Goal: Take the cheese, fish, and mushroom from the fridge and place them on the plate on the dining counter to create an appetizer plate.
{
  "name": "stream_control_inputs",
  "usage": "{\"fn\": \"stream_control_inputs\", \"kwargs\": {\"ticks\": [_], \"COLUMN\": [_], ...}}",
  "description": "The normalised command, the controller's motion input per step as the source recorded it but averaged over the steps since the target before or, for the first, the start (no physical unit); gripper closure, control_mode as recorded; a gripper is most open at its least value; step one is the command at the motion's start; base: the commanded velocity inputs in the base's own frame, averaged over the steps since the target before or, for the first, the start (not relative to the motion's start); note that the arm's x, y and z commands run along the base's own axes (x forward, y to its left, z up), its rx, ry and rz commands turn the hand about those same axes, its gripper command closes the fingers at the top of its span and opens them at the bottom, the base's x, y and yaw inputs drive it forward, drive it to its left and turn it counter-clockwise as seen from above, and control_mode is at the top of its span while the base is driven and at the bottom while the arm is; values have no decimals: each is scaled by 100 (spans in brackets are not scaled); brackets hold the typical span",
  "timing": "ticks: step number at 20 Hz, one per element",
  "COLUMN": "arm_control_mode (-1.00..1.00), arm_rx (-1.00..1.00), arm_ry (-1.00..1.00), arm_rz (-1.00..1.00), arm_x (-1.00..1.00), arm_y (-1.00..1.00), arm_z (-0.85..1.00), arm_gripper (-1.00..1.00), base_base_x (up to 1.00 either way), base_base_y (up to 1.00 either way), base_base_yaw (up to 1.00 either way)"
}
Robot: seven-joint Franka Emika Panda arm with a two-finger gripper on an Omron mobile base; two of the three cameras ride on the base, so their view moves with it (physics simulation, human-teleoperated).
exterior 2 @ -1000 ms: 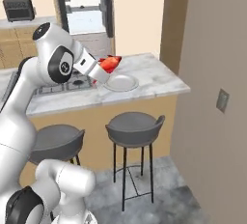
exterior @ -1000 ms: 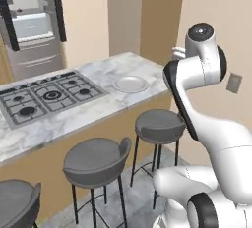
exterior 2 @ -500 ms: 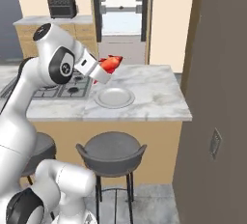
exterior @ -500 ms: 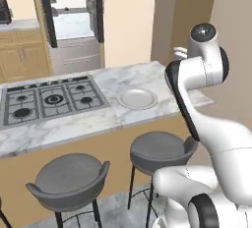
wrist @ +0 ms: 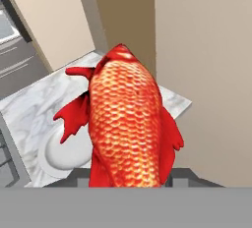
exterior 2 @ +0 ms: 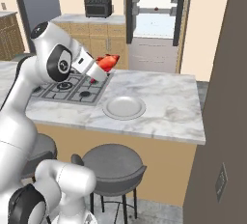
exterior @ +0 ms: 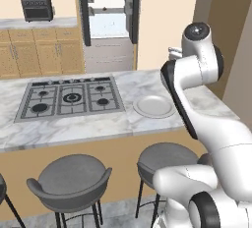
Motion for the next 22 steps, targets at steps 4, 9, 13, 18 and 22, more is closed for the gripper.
{"fn": "stream_control_inputs", "kwargs": {"ticks": [4, 9, 13, 18, 22], "arm_control_mode": [100, -100, -100, -100, -100], "arm_rx": [0, 0, 5, 10, 20], "arm_ry": [0, 0, 1, 18, 27], "arm_rz": [0, 2, 17, 29, 24], "arm_x": [0, -1, -2, 1, 46], "arm_y": [0, -1, 0, 0, 0], "arm_z": [0, -12, -31, -56, -61], "arm_gripper": [100, 100, 100, 100, 100], "base_base_x": [7, 0, 0, 0, 0], "base_base_y": [0, 0, 0, 0, 0], "base_base_yaw": [0, 0, 0, 0, 0]}}
